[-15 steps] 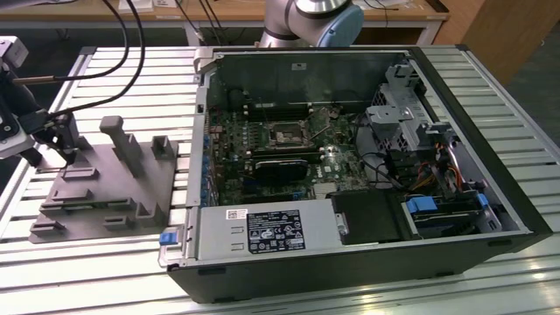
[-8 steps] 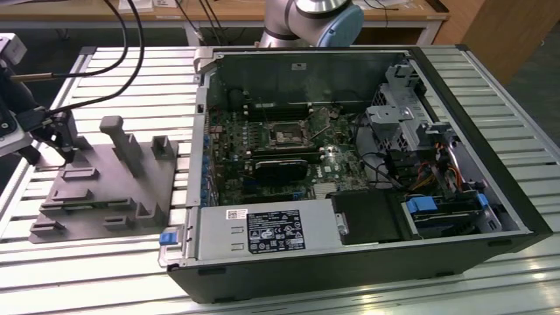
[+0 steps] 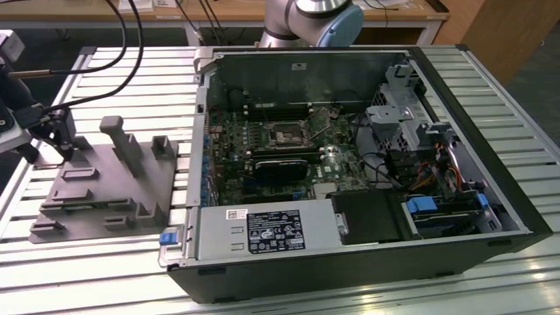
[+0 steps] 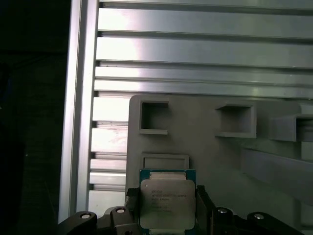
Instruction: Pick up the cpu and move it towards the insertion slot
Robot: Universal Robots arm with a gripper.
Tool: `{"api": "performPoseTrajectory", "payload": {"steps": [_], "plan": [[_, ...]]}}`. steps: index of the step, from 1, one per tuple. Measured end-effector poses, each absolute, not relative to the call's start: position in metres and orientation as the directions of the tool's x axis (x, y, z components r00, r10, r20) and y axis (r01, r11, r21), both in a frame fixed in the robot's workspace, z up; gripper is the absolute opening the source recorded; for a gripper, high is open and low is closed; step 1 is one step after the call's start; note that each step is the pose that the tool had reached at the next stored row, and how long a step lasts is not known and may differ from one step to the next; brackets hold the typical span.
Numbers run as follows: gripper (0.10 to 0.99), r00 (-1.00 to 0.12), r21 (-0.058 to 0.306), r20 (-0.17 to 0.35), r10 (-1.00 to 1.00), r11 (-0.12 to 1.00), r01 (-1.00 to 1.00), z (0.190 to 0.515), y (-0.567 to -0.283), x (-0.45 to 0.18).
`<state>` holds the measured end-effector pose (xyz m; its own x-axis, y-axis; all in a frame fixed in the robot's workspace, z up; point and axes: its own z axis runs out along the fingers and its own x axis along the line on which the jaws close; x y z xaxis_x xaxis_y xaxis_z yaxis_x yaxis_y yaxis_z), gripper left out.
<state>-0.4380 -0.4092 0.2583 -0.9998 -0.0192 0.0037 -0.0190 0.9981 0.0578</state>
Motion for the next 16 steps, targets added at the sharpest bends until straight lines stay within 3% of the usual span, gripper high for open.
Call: {"api": "performPoseTrajectory", "payload": {"steps": [16], "plan": [[0.545,-1.0,0.058,0.004,-0.019,0.998,-0.019,0.27,-0.409,-0.438]]}}
